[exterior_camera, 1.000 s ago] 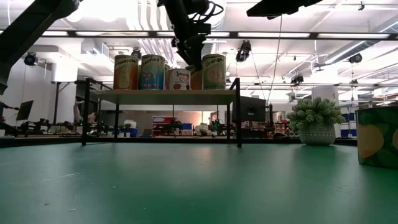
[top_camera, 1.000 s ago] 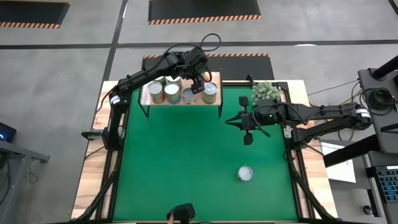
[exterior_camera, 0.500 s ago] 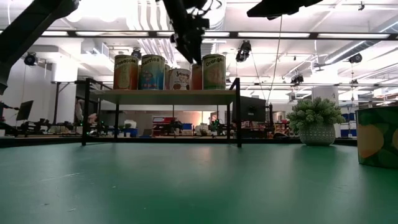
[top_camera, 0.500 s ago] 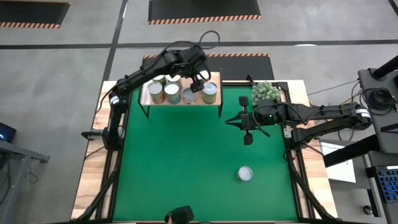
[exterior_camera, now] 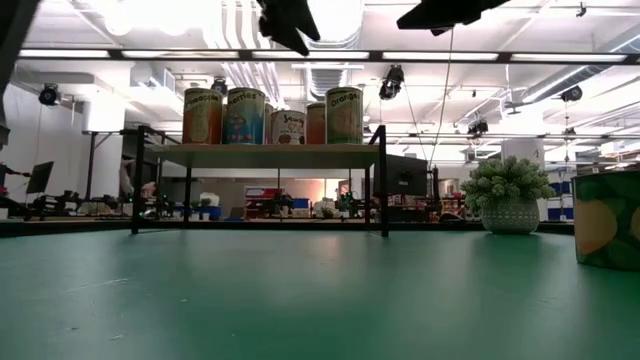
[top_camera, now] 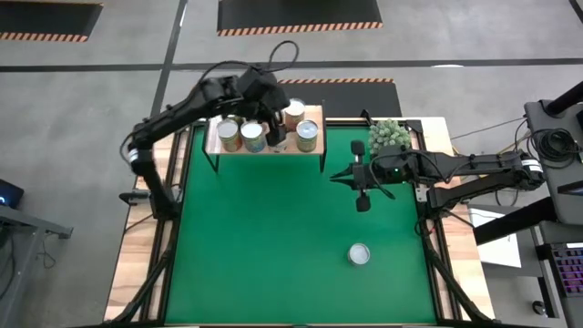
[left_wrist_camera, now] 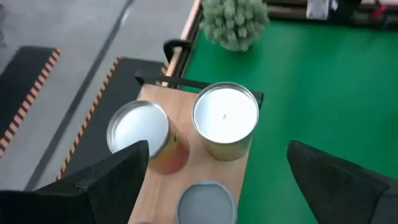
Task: Pick and place cans onto a shelf
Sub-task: Put the canned pineapple on the shelf, then put the canned sliced peaches on the shelf
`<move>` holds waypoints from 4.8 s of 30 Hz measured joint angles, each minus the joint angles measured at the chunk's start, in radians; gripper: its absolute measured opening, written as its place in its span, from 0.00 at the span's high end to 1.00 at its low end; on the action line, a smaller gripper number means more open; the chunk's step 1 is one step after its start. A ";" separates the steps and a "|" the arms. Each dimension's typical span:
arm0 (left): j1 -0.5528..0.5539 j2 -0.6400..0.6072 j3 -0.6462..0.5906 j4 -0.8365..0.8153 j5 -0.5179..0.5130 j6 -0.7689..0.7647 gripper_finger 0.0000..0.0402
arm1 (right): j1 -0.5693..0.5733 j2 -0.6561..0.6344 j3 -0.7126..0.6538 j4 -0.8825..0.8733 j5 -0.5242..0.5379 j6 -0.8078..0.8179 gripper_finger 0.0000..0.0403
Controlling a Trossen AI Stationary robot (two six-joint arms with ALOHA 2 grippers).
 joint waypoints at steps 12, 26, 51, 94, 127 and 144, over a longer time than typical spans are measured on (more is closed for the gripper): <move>-0.172 -0.456 -0.748 0.684 0.004 -0.091 0.10 | -0.163 0.106 0.213 -0.041 0.105 0.077 0.98; -0.210 -0.754 -1.155 0.996 0.001 -0.173 0.10 | -0.474 0.658 0.913 -0.457 -0.134 0.023 0.98; -0.210 -0.771 -1.175 0.985 -0.001 -0.180 0.10 | -0.595 1.044 1.366 -0.814 -0.333 -0.209 0.98; -0.209 -0.770 -1.175 0.988 -0.004 -0.187 0.10 | -0.627 0.995 1.367 -0.953 -0.302 -0.205 0.98; -0.209 -0.770 -1.175 0.987 -0.004 -0.187 0.10 | -0.626 0.991 1.403 -0.944 -0.276 -0.216 0.98; -0.313 -0.819 -1.215 0.987 -0.089 -0.190 0.13 | -0.359 0.845 1.434 -1.132 -0.339 0.039 0.98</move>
